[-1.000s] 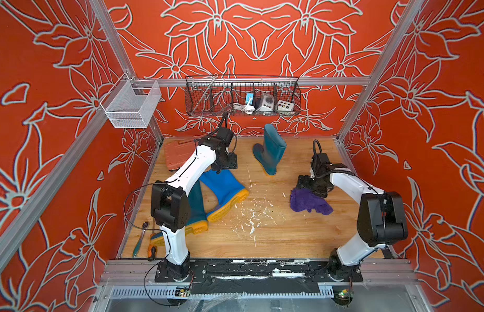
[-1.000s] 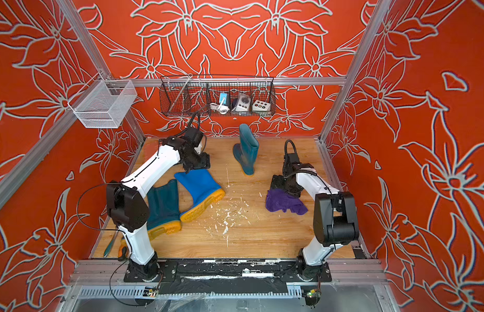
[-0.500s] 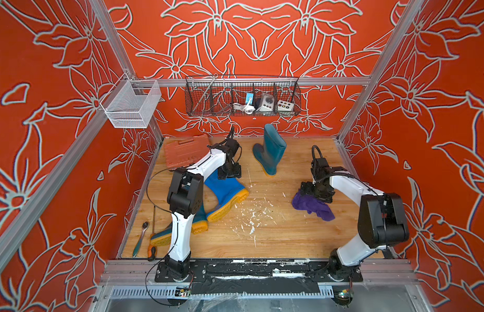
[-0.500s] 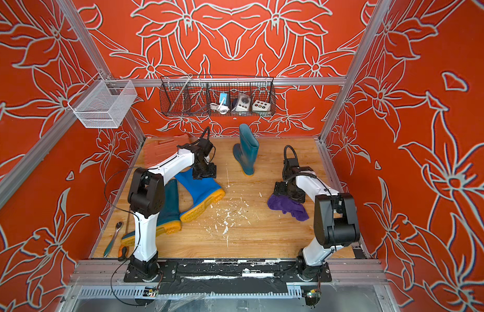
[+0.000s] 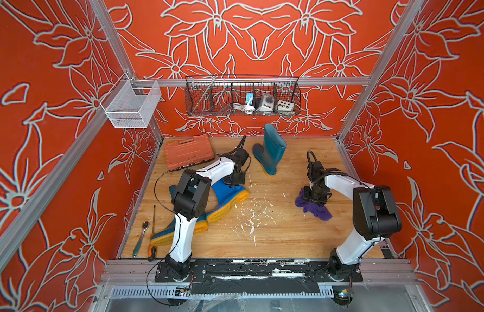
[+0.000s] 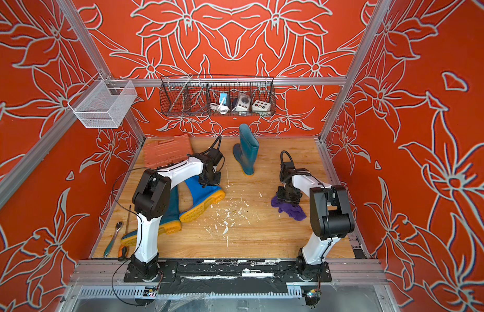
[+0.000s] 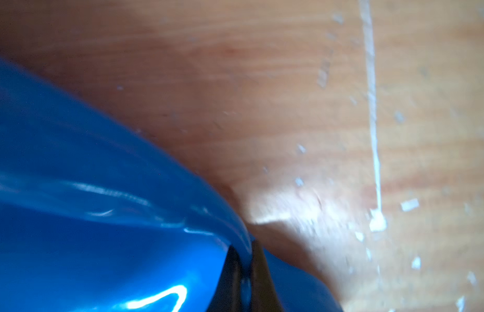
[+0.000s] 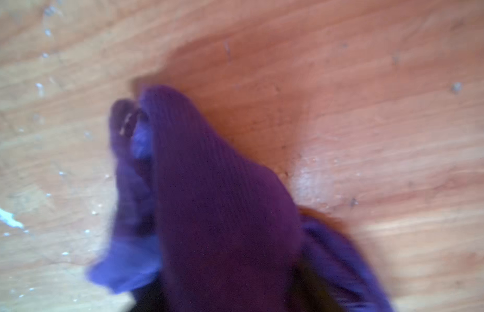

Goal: Wipe the rubber boots with a cloth
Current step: Pick up the cleaning item at the center of the board.

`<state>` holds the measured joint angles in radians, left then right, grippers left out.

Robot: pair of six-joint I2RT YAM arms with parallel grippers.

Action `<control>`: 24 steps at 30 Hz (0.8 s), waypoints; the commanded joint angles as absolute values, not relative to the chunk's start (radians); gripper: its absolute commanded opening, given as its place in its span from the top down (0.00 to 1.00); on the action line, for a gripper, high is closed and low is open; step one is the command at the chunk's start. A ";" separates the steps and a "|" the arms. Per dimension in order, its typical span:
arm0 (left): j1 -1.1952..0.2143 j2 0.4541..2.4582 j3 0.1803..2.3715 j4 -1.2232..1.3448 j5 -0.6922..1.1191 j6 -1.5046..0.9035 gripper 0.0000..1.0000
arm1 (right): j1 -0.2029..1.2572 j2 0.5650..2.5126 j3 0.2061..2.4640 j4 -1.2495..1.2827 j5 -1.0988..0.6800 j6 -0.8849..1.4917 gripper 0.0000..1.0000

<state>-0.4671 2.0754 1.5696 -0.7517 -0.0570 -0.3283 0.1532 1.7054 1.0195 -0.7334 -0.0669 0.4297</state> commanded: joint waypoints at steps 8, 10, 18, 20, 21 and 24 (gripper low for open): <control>-0.581 1.713 1.219 -0.664 -0.064 -0.127 1.00 | 0.170 1.597 0.948 -0.722 -0.208 0.408 1.00; -0.593 1.644 1.159 -0.624 -0.047 -0.095 1.00 | 0.168 1.536 0.943 -0.742 -0.204 0.404 1.00; -0.675 1.507 1.103 -0.512 0.036 0.053 1.00 | 0.148 1.328 0.957 -0.865 -0.166 0.385 1.00; -0.705 1.495 1.108 -0.508 0.046 0.085 1.00 | 0.128 1.300 0.965 -0.895 -0.168 0.375 1.00; -0.721 1.489 1.106 -0.506 0.052 0.102 1.00 | 0.114 1.285 0.967 -0.906 -0.171 0.371 1.00; -0.784 1.456 1.074 -0.485 0.066 0.145 1.00 | 0.058 1.235 0.950 -0.904 -0.206 0.381 1.00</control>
<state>-0.7361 1.5162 1.0843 -0.5533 0.0326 0.0475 0.1005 1.2766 0.9489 -0.8536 -0.1871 0.3878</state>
